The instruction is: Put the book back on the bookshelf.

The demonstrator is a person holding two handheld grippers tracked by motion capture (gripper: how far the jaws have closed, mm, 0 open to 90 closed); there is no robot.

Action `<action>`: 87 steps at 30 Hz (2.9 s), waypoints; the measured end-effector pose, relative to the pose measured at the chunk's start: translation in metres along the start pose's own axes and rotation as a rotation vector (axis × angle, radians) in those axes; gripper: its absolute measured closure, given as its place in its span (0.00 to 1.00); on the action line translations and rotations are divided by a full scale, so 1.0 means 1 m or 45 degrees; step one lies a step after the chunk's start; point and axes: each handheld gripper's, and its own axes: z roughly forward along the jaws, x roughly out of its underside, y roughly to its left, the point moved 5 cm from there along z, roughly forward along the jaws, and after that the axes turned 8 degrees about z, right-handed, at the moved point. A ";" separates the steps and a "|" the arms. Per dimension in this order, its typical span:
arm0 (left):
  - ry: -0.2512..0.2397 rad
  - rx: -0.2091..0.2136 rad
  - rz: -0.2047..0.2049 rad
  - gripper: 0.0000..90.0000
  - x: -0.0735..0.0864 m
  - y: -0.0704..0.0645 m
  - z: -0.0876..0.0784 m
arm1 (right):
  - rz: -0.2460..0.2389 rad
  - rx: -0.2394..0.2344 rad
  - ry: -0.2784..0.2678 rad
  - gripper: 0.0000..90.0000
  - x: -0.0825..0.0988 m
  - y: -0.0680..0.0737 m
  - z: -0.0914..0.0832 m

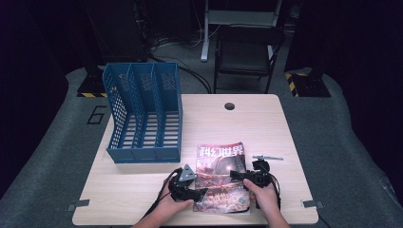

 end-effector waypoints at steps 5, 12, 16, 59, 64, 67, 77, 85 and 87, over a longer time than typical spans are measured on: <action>0.008 0.015 0.004 0.32 0.001 0.000 -0.001 | -0.009 -0.008 0.019 0.40 0.000 0.001 0.000; 0.001 0.020 0.019 0.32 0.001 0.001 -0.001 | -0.076 -0.020 0.055 0.28 0.002 0.006 0.001; -0.003 0.024 0.007 0.32 0.001 0.000 -0.001 | -0.077 -0.001 0.042 0.37 0.001 0.003 0.000; -0.011 0.027 0.020 0.32 0.001 0.002 0.000 | -0.098 -0.030 0.062 0.86 0.001 -0.003 -0.010; -0.010 0.026 0.023 0.32 0.001 0.002 0.000 | -0.142 -0.015 0.043 0.87 0.002 0.000 -0.010; -0.014 0.013 0.021 0.32 0.001 0.002 0.000 | -0.190 0.001 0.019 0.88 0.004 0.001 -0.010; -0.010 0.031 0.028 0.32 0.001 0.003 -0.001 | -0.255 0.005 -0.066 0.90 0.009 0.004 -0.012; -0.011 0.038 0.025 0.32 0.001 0.004 0.000 | -0.314 -0.004 -0.139 0.93 0.010 0.011 -0.015; -0.008 0.047 0.019 0.30 0.000 0.005 0.000 | -0.329 -0.004 -0.162 0.94 0.010 0.013 -0.016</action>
